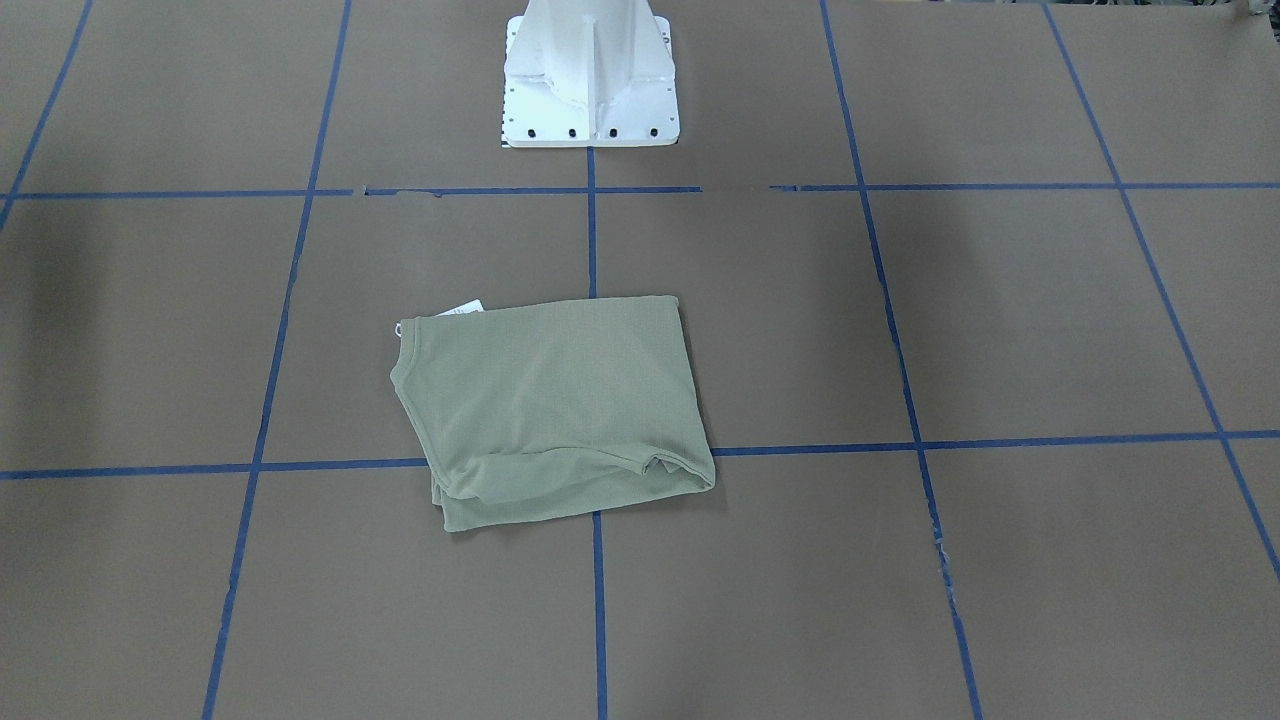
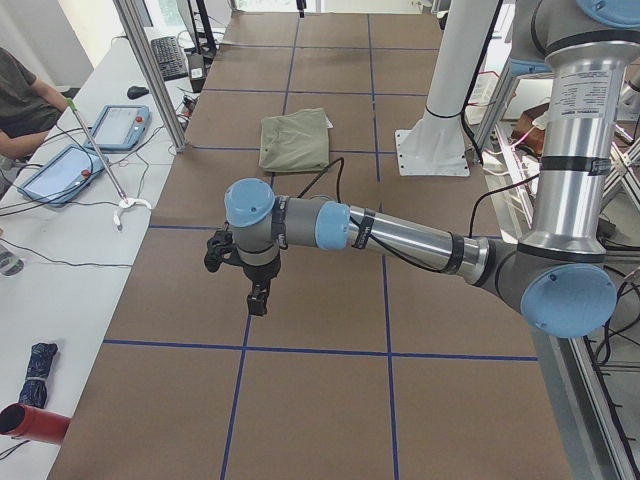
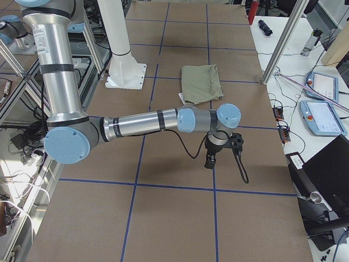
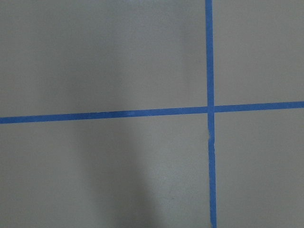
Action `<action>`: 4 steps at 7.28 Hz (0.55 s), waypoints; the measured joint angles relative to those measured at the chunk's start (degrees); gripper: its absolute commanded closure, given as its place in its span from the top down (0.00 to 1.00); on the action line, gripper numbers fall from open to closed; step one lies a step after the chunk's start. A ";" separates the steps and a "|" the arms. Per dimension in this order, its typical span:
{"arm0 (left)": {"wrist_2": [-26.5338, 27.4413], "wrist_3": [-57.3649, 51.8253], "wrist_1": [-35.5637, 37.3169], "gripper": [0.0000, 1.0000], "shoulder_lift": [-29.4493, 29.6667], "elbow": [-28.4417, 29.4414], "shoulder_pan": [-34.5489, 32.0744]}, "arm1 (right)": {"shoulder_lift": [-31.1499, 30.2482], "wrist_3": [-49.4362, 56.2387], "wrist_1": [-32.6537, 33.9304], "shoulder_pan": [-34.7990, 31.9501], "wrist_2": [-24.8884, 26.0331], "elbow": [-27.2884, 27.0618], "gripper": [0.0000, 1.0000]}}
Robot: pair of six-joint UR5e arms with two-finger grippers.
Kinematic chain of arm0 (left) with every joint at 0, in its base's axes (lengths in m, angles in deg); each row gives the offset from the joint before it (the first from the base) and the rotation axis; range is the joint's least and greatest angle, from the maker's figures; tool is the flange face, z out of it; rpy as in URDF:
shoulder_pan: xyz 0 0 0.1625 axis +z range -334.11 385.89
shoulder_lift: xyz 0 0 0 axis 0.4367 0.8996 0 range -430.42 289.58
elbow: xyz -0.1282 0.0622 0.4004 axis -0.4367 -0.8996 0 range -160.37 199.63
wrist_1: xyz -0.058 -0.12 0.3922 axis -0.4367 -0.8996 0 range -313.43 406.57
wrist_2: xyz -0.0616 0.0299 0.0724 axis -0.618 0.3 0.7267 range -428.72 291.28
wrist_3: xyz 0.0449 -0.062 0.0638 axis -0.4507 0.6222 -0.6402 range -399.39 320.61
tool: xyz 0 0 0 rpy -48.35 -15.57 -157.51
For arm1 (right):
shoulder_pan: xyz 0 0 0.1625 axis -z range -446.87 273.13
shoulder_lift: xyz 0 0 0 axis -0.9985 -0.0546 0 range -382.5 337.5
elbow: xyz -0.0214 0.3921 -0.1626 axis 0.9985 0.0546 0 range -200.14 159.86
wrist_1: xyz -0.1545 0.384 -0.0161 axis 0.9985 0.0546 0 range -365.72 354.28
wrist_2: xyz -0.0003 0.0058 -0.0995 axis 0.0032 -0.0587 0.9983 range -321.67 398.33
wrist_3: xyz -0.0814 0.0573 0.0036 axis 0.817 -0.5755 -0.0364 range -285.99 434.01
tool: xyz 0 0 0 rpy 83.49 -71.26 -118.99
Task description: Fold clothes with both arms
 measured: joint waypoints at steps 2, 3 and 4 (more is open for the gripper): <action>-0.07 -0.08 -1.28 1.00 1.22 1.18 0.06 | 0.39 0.08 0.00 0.42 0.06 0.28 1.00; -0.07 -0.12 -1.53 1.00 1.68 1.83 0.08 | 0.55 0.10 0.00 0.71 0.07 0.54 1.00; -0.06 -0.10 -1.75 1.00 1.92 2.30 0.09 | 0.65 0.10 -0.02 0.86 0.07 0.68 1.00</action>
